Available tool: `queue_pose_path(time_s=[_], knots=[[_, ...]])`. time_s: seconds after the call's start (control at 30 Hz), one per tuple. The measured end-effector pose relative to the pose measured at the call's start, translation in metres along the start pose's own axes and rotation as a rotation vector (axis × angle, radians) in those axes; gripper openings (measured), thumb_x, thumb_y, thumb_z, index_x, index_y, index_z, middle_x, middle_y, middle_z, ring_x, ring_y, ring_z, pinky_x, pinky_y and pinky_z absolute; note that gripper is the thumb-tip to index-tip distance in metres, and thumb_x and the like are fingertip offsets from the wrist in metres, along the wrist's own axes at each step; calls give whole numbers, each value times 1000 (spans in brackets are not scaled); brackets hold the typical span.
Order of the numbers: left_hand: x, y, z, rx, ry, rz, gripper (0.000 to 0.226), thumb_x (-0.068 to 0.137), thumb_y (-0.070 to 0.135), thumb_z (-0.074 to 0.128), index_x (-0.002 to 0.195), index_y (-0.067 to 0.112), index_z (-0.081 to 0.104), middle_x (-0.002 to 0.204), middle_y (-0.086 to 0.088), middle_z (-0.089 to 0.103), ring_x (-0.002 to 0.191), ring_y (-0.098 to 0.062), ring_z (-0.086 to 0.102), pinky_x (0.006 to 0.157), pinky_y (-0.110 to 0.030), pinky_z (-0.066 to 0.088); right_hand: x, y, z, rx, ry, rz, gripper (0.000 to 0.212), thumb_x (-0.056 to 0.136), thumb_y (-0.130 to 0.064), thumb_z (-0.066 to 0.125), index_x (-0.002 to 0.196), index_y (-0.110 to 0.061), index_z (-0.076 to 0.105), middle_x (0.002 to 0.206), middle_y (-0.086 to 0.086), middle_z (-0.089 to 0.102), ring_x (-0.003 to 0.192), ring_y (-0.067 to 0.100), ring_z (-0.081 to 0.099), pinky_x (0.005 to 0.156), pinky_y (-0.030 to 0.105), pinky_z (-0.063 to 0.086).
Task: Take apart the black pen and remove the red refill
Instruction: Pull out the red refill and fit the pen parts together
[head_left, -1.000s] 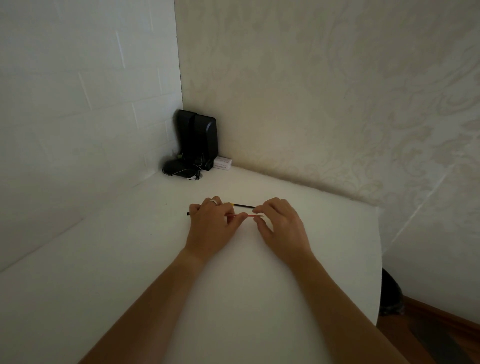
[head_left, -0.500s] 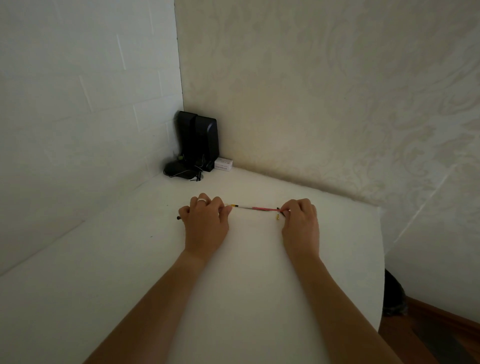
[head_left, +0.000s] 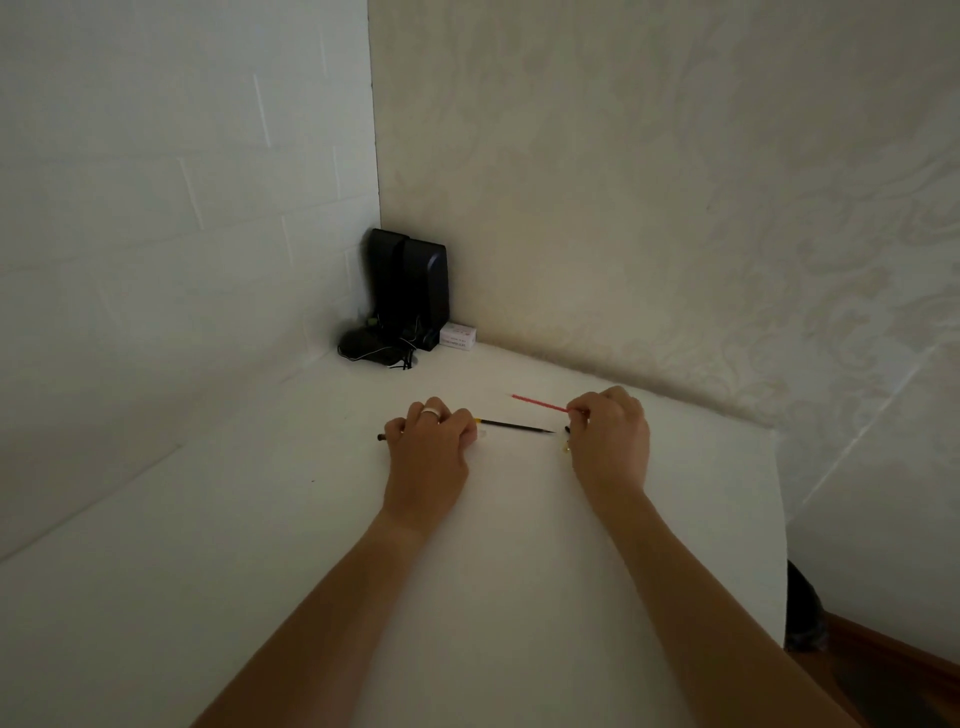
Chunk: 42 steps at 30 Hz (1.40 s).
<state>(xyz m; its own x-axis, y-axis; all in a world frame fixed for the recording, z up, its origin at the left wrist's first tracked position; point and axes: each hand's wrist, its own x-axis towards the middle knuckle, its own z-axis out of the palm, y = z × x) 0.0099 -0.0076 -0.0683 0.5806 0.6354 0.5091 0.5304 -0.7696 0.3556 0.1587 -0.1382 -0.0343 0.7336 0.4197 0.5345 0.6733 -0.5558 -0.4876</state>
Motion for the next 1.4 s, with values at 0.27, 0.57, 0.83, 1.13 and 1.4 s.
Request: queue_pose_path(time_s=[0.27,0.57,0.83,1.13,1.4], knots=[[1,-2,-1,-89,-12,-24,17,91,16,61,93,31,70,94,5,56,96,-16,52,85,-30,21,19,-11,15,-199,-239,-3,28,95,-6,52,102,-16,76,107,5,69,101,25,60,90,37,50],[2,-1,-1,-114,2,-42,17,92,17,60,95,30,71,93,5,56,95,-16,52,88,-30,23,13,-18,27,-203,-178,-150,21,97,-12,54,101,-18,73,102,2,67,97,22,57,86,33,42],[2,0,-2,-109,10,-56,18,91,15,60,95,29,71,94,4,55,97,-17,52,85,-31,22,1,-19,28,-253,-252,-259,21,98,-12,51,99,-18,71,102,0,64,98,21,53,85,32,40],[3,-1,-5,-126,19,-104,21,91,11,60,94,29,71,95,3,56,98,-18,52,82,-32,21,-24,-15,8,-231,52,-263,22,85,6,64,90,-15,64,82,0,61,76,23,51,67,33,40],[3,0,-6,-127,45,-107,22,91,7,60,93,25,72,95,0,57,97,-20,53,85,-34,25,-35,-4,9,-243,64,-212,22,85,6,65,92,-15,65,84,0,62,78,25,52,68,35,41]])
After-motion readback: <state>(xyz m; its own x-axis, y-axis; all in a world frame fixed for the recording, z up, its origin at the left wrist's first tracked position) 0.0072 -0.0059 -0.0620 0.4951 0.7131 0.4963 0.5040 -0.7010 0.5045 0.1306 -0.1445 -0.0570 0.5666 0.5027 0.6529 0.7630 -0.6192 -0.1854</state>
